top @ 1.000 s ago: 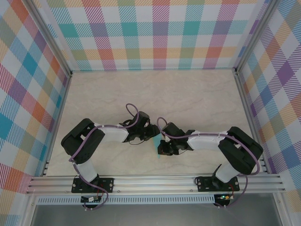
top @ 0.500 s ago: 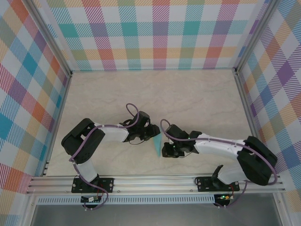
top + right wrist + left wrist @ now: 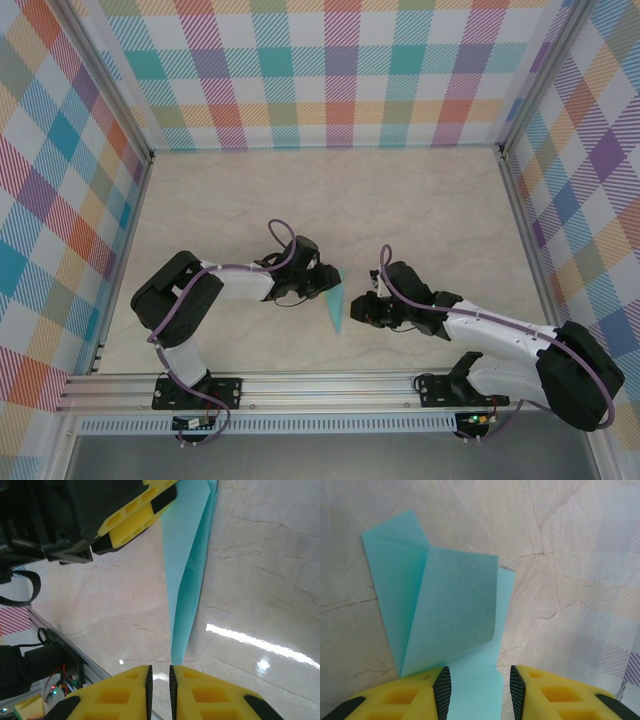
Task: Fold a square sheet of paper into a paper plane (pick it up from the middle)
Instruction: Fold the wing for the fifth time at the center of the table.
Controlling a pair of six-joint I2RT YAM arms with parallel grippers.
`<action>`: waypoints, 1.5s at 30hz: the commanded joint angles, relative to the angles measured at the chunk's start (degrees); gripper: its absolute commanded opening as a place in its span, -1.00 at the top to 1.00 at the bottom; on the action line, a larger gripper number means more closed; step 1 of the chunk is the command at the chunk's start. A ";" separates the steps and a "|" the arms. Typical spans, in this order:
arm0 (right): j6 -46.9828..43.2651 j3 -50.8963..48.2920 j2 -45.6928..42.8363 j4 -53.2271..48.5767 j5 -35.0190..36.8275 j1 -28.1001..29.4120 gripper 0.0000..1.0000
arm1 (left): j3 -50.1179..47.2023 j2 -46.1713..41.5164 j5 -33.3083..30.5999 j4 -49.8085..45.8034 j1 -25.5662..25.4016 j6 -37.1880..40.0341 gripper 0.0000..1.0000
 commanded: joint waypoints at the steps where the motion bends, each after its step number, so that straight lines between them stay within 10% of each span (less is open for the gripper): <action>1: 2.68 -1.05 1.87 7.46 -6.26 -1.03 0.67 | -1.22 6.78 -0.73 -1.89 -0.64 -0.06 0.20; 33: 4.29 2.51 29.39 22.19 -15.34 -2.28 1.00 | -0.54 7.06 -1.15 -2.92 -0.59 0.19 0.21; 45: 0.73 -0.78 25.27 15.34 -16.73 -1.30 0.99 | -0.71 6.52 -2.19 -3.66 -0.64 -0.04 0.21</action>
